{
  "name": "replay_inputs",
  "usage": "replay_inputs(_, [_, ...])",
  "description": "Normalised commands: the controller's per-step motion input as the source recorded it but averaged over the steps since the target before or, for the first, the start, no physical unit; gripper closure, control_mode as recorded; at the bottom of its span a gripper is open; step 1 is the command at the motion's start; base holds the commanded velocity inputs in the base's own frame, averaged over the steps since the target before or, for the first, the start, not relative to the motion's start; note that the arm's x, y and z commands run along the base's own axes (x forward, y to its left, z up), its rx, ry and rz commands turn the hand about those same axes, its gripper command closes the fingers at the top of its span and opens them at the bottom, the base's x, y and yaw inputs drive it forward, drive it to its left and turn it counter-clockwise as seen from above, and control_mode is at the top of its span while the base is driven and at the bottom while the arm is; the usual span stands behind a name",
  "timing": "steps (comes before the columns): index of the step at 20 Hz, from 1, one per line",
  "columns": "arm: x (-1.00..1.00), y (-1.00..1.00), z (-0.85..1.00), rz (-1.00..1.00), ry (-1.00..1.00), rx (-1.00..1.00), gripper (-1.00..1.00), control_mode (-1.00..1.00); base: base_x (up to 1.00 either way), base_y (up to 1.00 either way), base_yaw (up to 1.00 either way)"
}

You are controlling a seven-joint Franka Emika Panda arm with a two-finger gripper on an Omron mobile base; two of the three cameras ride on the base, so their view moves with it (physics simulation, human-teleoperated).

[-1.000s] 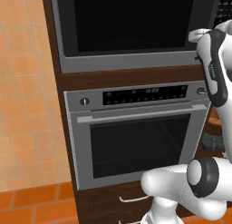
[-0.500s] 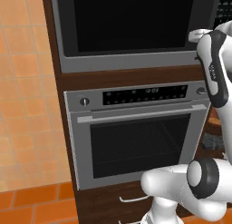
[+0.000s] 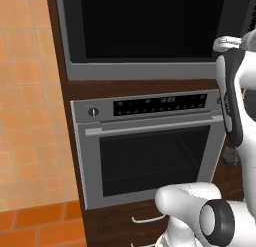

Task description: Open the microwave, place the bowl with waffle inside the microwave, then close the microwave door and turn it on.

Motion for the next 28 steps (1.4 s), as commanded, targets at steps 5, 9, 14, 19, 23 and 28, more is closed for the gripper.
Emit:
replay_inputs(5, [-1.0,0.16,0.0,-0.25,0.0,-0.06,1.0,-1.0,0.0,0.0,0.0])
replay_inputs(9, [-1.0,0.44,-0.15,-0.07,-0.05,-0.12,1.0,-1.0,0.0,0.0,0.0])
replay_inputs(14, [-1.0,0.72,-0.23,-0.04,-0.19,-0.16,1.0,-1.0,0.0,0.0,0.0])
replay_inputs(19, [-1.0,0.97,-0.3,-0.05,-0.29,-0.22,1.0,-1.0,0.0,0.0,0.0])
replay_inputs(23, [-1.0,1.0,-0.4,-0.06,-0.22,-0.3,1.0,-1.0,0.0,0.0,0.0])
replay_inputs(28, [-0.31,0.84,-0.18,-0.09,0.01,-0.16,1.0,-1.0,0.0,0.0,0.0])
